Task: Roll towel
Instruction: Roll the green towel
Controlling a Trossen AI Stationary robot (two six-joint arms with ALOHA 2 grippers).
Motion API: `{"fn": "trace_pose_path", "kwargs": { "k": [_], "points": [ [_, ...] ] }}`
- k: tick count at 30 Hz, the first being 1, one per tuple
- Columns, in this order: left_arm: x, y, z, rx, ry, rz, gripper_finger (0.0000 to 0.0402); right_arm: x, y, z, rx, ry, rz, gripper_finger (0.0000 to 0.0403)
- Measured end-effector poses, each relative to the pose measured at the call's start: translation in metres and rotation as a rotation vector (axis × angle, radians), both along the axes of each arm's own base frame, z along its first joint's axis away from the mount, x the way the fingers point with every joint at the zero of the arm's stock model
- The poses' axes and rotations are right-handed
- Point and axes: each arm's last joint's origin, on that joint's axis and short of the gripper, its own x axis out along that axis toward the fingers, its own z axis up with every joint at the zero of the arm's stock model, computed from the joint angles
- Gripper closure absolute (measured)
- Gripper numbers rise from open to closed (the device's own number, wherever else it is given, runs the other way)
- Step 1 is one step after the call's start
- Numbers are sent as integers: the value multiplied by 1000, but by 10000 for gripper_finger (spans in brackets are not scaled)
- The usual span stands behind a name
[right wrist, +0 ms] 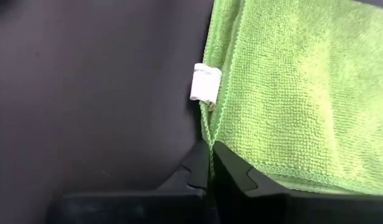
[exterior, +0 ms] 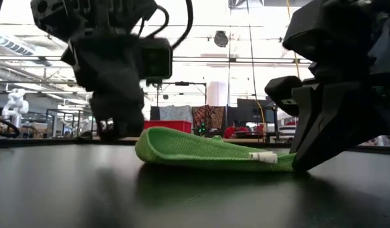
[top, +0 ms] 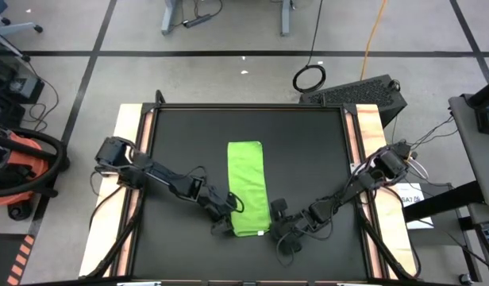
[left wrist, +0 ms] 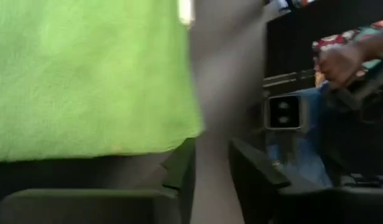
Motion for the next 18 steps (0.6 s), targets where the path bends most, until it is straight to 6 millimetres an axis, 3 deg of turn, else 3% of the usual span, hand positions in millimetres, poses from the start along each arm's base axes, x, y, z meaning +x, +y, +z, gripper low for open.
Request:
{"fn": "trace_pose_path", "kwargs": {
  "k": [4,8,13,18],
  "points": [
    [-3,-1,14,40,-72,-14,250,3,-5,0,87,38,8,402],
    [-9,-8,26,196,-104,-32,236,8,-11,1,213,90,22,402],
    [-13,-43,47,487,-252,-170,235,15,-20,2,330,132,39,402],
    [-25,-73,52,777,-336,-210,235,19,-30,2,388,158,35,403]
  ]
}}
